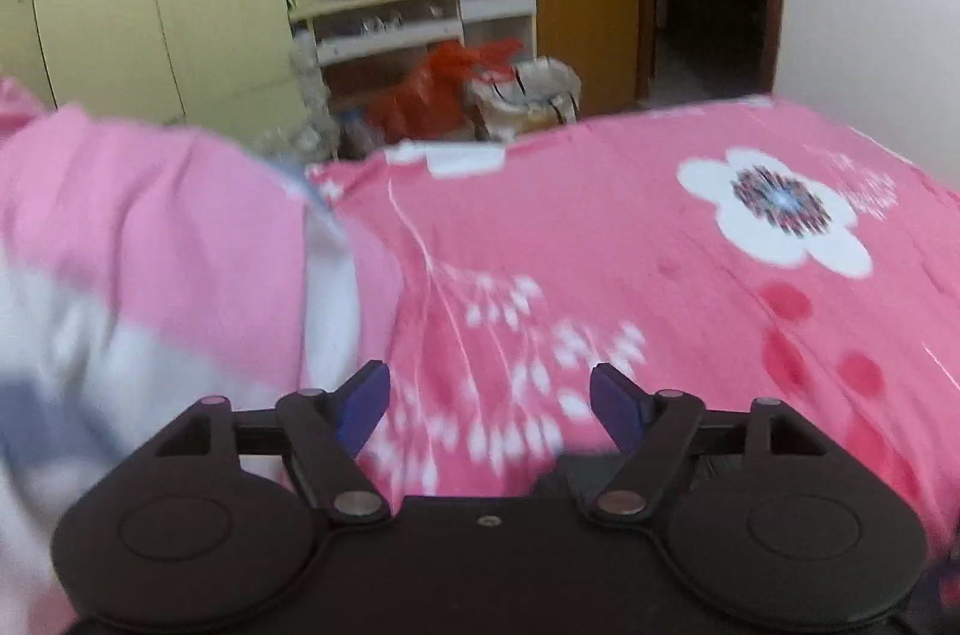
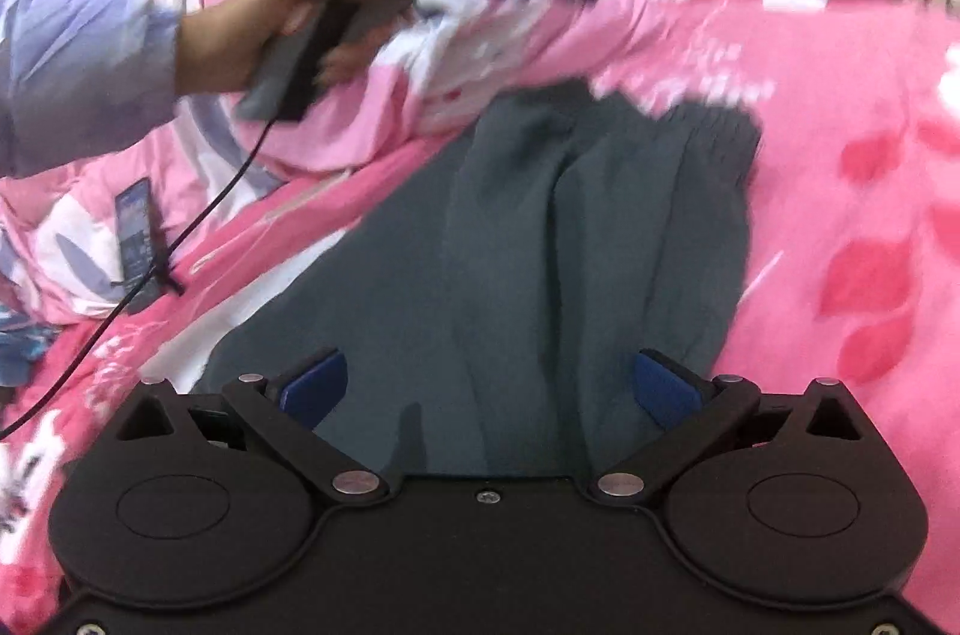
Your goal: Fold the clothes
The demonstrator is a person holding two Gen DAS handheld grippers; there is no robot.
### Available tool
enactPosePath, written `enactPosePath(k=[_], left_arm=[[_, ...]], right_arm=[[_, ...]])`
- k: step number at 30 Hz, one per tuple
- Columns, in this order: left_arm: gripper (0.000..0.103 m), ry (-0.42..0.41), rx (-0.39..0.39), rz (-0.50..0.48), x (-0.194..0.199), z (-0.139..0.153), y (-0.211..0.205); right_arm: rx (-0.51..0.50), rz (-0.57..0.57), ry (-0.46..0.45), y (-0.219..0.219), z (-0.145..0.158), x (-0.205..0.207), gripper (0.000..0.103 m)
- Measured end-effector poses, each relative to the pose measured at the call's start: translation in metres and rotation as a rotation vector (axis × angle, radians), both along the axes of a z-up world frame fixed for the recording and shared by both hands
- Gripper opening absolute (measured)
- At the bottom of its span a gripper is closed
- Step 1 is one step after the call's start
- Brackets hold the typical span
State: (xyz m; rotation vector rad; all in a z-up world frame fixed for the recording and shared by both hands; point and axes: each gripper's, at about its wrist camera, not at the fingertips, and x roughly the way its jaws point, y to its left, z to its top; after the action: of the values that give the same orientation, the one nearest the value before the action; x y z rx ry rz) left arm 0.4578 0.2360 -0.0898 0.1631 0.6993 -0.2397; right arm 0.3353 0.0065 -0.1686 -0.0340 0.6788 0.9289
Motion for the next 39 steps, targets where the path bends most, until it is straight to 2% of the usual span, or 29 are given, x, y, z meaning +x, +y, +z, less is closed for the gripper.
enactPosePath(k=[2, 4, 5, 7, 9, 10, 12, 14, 16, 17, 18, 19, 21, 22, 23, 24, 25, 26, 27, 30, 31, 33, 35, 37, 38, 39], left_arm=[[0.067, 0.108, 0.006, -0.036, -0.003, -0.016, 0.004], [0.032, 0.215, -0.021, -0.029, 0.005, -0.033, 0.007], [0.028, 0.244, -0.054, -0.019, 0.008, -0.038, 0.009], [0.008, 0.219, -0.1, -0.011, 0.007, -0.037, 0.01], [0.007, 0.146, -0.081, -0.061, 0.001, -0.027, 0.003], [0.007, 0.079, -0.064, -0.119, -0.005, -0.017, -0.004], [0.007, 0.049, -0.061, -0.148, -0.004, -0.012, -0.01], [0.013, 0.085, -0.015, -0.081, 0.012, -0.02, -0.014], [0.028, 0.174, 0.065, 0.044, 0.03, -0.041, -0.013], [0.031, 0.205, 0.101, 0.097, 0.034, -0.049, -0.011], [0.036, 0.204, 0.112, 0.119, 0.034, -0.051, -0.009], [0.04, 0.174, 0.122, 0.139, 0.029, -0.049, -0.006], [0.044, 0.05, 0.148, 0.141, 0.01, -0.034, -0.007], [0.049, -0.052, 0.175, 0.131, -0.004, -0.023, -0.012], [0.051, -0.108, 0.172, 0.122, -0.014, -0.014, -0.015], [0.054, -0.118, 0.14, 0.085, -0.019, -0.009, -0.016], [0.057, -0.085, 0.07, -0.004, -0.022, -0.004, -0.021], [0.057, -0.047, 0.011, -0.077, -0.024, 0.0, -0.027], [0.057, -0.003, -0.005, -0.095, -0.023, -0.004, -0.034], [0.057, 0.058, -0.046, -0.111, -0.017, -0.016, -0.052], [0.057, 0.104, -0.094, -0.118, -0.012, -0.023, -0.059], [0.056, 0.177, -0.119, -0.115, -0.003, -0.036, -0.075], [0.046, 0.221, 0.008, -0.096, 0.003, -0.053, -0.096], [0.038, 0.2, 0.105, -0.109, 0.006, -0.07, -0.116], [0.035, 0.177, 0.116, -0.106, 0.009, -0.071, -0.122], [0.023, 0.15, 0.078, -0.1, 0.009, -0.067, -0.122]], right_arm=[[0.02, 0.026, -0.059, 0.0, 0.008, -0.009, 0.103], [0.049, 0.064, -0.068, 0.003, 0.011, -0.016, 0.103], [0.054, 0.081, -0.048, 0.005, 0.01, -0.018, 0.103], [0.057, 0.102, -0.021, 0.009, 0.008, -0.02, 0.103], [0.052, 0.094, -0.021, 0.008, 0.006, -0.022, 0.103], [0.056, 0.086, -0.021, 0.007, 0.005, -0.023, 0.103], [0.051, 0.071, -0.022, 0.008, 0.002, -0.025, 0.103], [0.015, 0.056, -0.026, 0.013, -0.002, -0.028, 0.103], [-0.06, 0.015, -0.023, 0.019, -0.011, -0.026, 0.103], [-0.079, 0.001, -0.021, 0.021, -0.013, -0.024, 0.103], [-0.096, -0.021, -0.013, 0.021, -0.015, -0.023, 0.103], [-0.096, -0.043, 0.017, 0.018, -0.02, -0.021, 0.103], [-0.113, -0.049, 0.028, 0.018, -0.021, -0.02, 0.103], [-0.131, -0.051, 0.019, 0.02, -0.021, -0.021, 0.103], [-0.136, -0.054, 0.013, 0.021, -0.02, -0.022, 0.103], [-0.138, -0.06, 0.006, 0.021, -0.018, -0.023, 0.103], [-0.138, -0.067, 0.002, 0.021, -0.018, -0.025, 0.103], [-0.137, -0.074, -0.007, 0.021, -0.015, -0.029, 0.103], [-0.136, -0.079, -0.022, 0.022, -0.012, -0.034, 0.103], [-0.143, -0.039, -0.052, 0.029, -0.009, -0.048, 0.103], [-0.145, -0.029, -0.057, 0.031, -0.008, -0.05, 0.103], [-0.149, 0.001, -0.054, 0.035, -0.01, -0.056, 0.103], [-0.155, 0.02, -0.044, 0.039, -0.014, -0.058, 0.103], [-0.167, 0.038, -0.033, 0.043, -0.018, -0.058, 0.103], [-0.17, 0.045, -0.03, 0.044, -0.019, -0.059, 0.103], [-0.173, 0.053, -0.028, 0.045, -0.021, -0.059, 0.103]])
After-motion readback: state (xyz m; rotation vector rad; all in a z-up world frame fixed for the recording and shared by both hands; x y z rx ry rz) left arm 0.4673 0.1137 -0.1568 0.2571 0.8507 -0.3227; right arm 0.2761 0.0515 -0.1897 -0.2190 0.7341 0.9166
